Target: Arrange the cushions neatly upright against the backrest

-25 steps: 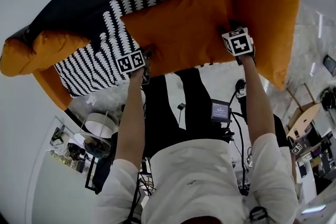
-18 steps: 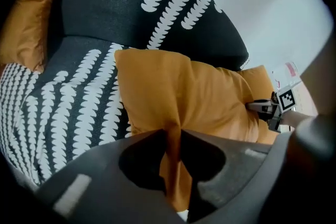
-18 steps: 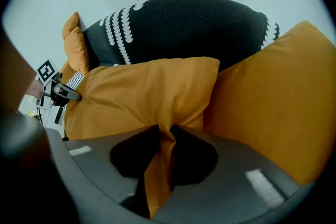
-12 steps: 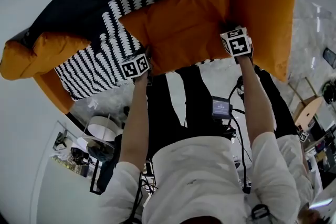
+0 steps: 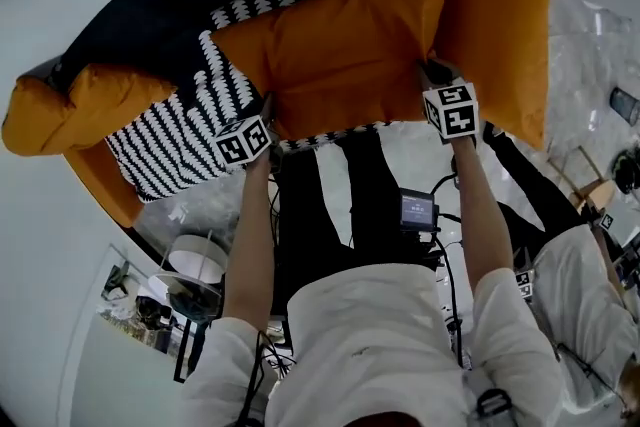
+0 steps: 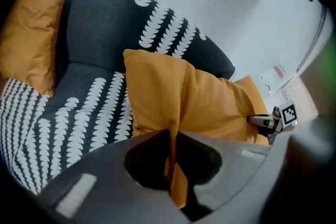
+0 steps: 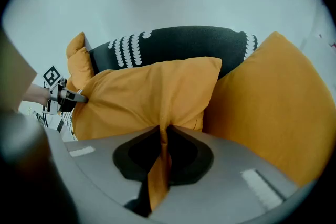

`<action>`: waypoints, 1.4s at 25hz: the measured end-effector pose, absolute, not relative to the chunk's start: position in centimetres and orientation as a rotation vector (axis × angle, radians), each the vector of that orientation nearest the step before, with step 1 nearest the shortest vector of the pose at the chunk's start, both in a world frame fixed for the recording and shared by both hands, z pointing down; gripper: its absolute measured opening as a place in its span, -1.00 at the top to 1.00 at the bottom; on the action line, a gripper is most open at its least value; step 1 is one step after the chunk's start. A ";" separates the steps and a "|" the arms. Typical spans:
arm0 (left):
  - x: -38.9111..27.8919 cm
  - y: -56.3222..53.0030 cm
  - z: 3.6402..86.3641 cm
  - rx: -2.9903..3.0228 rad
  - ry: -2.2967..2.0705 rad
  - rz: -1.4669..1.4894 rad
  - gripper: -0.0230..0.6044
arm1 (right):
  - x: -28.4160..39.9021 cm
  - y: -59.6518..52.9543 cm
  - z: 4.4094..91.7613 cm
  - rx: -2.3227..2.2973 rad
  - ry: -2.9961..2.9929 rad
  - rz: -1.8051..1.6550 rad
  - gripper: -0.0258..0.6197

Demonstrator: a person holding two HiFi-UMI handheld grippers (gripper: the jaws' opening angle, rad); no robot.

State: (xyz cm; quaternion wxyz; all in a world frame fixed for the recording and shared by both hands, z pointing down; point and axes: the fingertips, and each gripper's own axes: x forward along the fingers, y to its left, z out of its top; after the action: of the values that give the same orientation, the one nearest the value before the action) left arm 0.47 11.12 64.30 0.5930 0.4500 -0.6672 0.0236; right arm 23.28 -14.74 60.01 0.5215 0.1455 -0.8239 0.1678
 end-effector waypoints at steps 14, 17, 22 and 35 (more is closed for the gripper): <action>-3.6 14.1 57.2 1.099 -1.771 0.068 0.88 | 19.4 -12.2 55.0 0.448 -2.169 0.401 0.77; -5.8 14.6 54.9 1.091 -1.866 0.060 0.88 | 17.1 -12.0 53.3 0.453 -2.225 0.378 0.77; -9.2 14.3 52.6 1.099 -1.989 0.045 0.88 | 13.6 -12.6 51.8 0.483 -2.329 0.355 0.78; -19.2 13.6 48.7 1.140 -2.173 0.038 0.88 | 3.2 -13.9 49.9 0.477 -2.447 0.347 0.77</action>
State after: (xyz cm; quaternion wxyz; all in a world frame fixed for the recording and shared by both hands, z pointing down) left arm -19.24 13.61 48.67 0.3368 0.4374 -0.8337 0.0145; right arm 3.24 -13.86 49.90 0.3074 0.1802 -0.9251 0.1312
